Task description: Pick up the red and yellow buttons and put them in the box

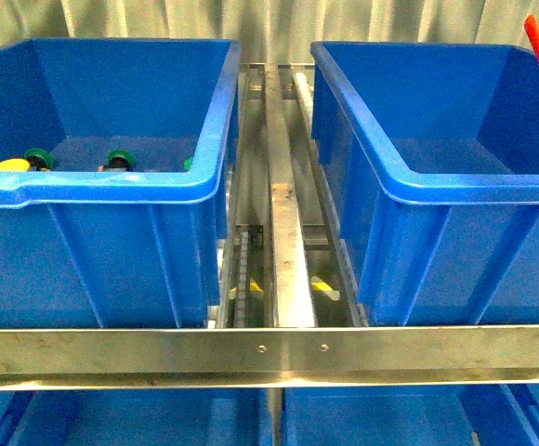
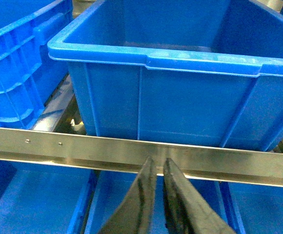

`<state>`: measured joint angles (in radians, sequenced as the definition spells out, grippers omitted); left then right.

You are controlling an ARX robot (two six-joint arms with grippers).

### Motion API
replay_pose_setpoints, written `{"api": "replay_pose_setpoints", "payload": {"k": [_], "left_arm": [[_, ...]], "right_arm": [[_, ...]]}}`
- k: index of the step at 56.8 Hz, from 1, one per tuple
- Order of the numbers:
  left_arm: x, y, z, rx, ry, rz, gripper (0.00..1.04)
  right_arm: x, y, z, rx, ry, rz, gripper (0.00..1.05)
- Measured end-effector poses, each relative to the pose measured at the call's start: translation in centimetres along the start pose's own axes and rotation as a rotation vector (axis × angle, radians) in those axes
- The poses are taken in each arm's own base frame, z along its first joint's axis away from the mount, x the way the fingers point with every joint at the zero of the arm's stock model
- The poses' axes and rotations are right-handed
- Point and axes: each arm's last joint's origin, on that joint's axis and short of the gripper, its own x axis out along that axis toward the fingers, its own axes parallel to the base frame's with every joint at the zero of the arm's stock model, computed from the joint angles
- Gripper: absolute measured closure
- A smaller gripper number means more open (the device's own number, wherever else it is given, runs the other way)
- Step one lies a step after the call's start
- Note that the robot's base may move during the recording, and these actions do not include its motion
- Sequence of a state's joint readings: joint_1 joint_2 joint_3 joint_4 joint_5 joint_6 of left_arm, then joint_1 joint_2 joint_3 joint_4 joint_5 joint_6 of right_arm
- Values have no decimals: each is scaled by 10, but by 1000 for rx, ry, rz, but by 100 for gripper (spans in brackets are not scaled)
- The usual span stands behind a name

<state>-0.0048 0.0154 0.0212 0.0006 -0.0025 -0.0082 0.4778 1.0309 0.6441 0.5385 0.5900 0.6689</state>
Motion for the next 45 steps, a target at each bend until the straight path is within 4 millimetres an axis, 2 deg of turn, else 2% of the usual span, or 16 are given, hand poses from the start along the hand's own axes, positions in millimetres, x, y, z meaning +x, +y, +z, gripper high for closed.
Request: {"api": "replay_pose_setpoints", "payload": {"k": [10,19,23,27,45], "left_arm": [[0,0,0,0,0,0,45],[0,0,0,0,0,0,15],[0,0,0,2,0,0,6],[0,0,0,1,0,0,9],[0,0,0,1,0,2,8]], "right_arm": [[-1,0,0,-30,-15,-10,67],[-1,0,-3,-39,1,-11,67],[0,0,-5,-39,6,-11,67],[0,1,-7,-40,14,-8,67],[0,-1,-11,-11,41,-26,67]]}}
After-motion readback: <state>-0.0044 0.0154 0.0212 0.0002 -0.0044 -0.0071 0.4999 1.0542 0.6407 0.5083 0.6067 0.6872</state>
